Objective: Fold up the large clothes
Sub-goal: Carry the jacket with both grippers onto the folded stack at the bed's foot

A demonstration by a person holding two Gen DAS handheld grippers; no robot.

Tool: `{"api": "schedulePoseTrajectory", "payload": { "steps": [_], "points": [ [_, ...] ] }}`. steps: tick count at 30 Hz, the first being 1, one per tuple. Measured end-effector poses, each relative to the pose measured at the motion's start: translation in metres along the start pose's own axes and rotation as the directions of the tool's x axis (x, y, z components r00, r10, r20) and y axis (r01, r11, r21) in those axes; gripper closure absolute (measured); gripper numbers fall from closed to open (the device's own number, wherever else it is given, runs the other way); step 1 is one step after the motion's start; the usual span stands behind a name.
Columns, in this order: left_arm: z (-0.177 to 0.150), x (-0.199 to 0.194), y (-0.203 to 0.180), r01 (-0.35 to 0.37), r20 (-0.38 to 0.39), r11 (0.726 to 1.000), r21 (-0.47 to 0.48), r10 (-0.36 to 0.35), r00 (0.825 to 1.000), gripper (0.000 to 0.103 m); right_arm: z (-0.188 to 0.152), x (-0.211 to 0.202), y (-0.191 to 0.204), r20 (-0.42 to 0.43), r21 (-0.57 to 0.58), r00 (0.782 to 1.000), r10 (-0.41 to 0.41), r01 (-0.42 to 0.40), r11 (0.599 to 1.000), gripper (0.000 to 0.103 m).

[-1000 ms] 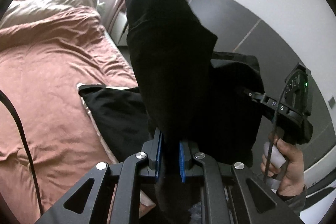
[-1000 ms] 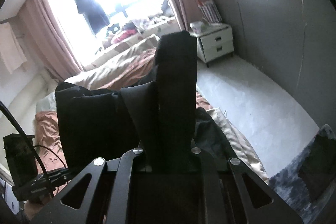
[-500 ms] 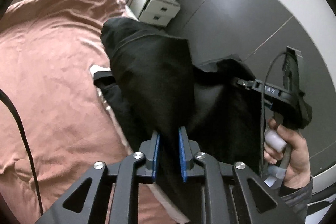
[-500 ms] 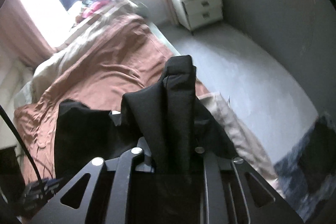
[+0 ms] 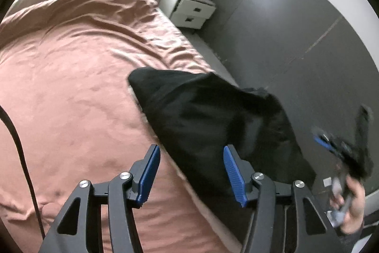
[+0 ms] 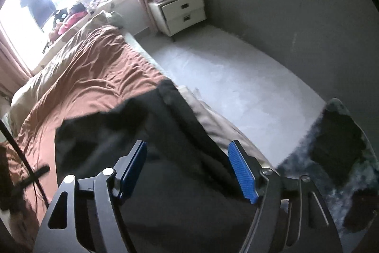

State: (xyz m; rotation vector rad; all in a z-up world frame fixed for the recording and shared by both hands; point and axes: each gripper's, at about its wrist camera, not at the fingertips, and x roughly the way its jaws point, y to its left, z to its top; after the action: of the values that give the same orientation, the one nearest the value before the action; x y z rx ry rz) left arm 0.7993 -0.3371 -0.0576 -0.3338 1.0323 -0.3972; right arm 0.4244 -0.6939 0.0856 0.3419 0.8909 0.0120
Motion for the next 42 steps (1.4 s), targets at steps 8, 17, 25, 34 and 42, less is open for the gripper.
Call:
{"api": "schedulePoseTrajectory", "payload": {
  "steps": [8, 17, 25, 34, 42],
  "points": [
    [-0.003, 0.032, 0.013, 0.065, -0.068, 0.997, -0.05, -0.068, 0.995, 0.045, -0.084, -0.034, -0.066, 0.052, 0.209, 0.998, -0.02, 0.009, 0.978, 0.033],
    [0.02, 0.043, -0.008, 0.05, -0.061, 0.998, 0.034, -0.048, 0.997, 0.06, -0.099, -0.006, -0.077, 0.039, 0.344, 0.997, 0.071, -0.08, 0.935, 0.083],
    [0.046, 0.057, -0.022, 0.026, -0.019, 0.996, 0.09, -0.024, 1.0, 0.067, -0.091, -0.003, -0.089, 0.118, 0.401, 0.992, 0.034, -0.079, 0.913, 0.095],
    [0.035, 0.026, -0.015, 0.029, 0.018, 0.995, 0.095, -0.03, 0.999, 0.051, -0.113, -0.029, -0.078, 0.15, 0.374, 0.989, -0.003, -0.054, 0.926, 0.091],
    [0.005, 0.022, 0.0, 0.085, -0.04, 0.996, 0.038, -0.084, 0.996, 0.016, -0.158, -0.027, -0.071, 0.183, 0.411, 0.97, 0.162, -0.225, 0.883, 0.019]
  ]
}}
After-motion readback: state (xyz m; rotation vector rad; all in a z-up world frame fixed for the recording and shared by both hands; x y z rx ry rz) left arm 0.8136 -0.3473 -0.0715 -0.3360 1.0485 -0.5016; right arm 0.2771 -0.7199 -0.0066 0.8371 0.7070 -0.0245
